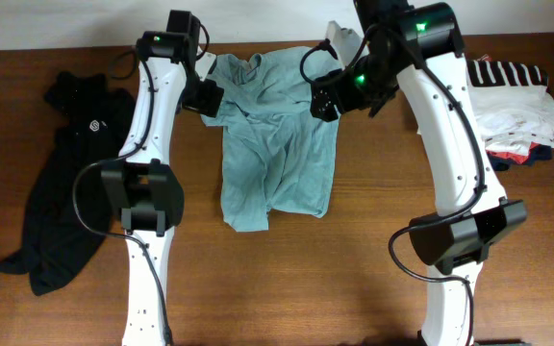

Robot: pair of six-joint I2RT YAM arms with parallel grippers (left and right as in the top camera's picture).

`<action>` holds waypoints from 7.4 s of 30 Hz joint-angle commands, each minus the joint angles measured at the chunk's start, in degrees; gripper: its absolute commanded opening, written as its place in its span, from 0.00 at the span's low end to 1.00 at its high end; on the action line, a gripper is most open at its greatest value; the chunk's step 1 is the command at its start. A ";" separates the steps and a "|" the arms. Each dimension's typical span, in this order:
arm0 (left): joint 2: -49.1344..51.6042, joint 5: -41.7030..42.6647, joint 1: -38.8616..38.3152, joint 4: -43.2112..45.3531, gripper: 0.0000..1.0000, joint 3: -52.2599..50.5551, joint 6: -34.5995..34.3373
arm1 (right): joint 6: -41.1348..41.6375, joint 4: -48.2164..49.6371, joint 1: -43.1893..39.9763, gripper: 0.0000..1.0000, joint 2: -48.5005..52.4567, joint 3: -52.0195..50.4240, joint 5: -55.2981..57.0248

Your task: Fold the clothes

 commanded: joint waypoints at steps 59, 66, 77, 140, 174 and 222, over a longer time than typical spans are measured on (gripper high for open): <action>6.71 5.99 0.63 -0.55 0.01 27.76 -18.03 | 4.57 28.65 17.75 0.71 -1.92 -36.09 -7.08; 5.97 5.99 0.63 -0.72 0.01 27.76 -18.03 | 4.81 39.12 18.08 0.71 -1.92 -45.13 -7.15; 2.86 5.99 0.70 -0.57 0.01 27.76 -18.01 | 4.81 43.67 20.76 0.70 -1.90 -50.14 -10.10; -49.37 5.77 7.56 -8.41 0.01 27.65 -15.82 | 3.17 -3.10 -15.10 0.04 -35.12 3.37 5.49; -61.83 -2.91 7.56 -13.64 0.01 24.63 -15.87 | 10.99 -3.13 -15.10 0.04 -57.13 -15.91 18.71; -7.72 -1.81 2.49 24.24 0.99 -4.26 -15.41 | 9.46 56.35 -16.92 0.99 7.50 -22.12 17.40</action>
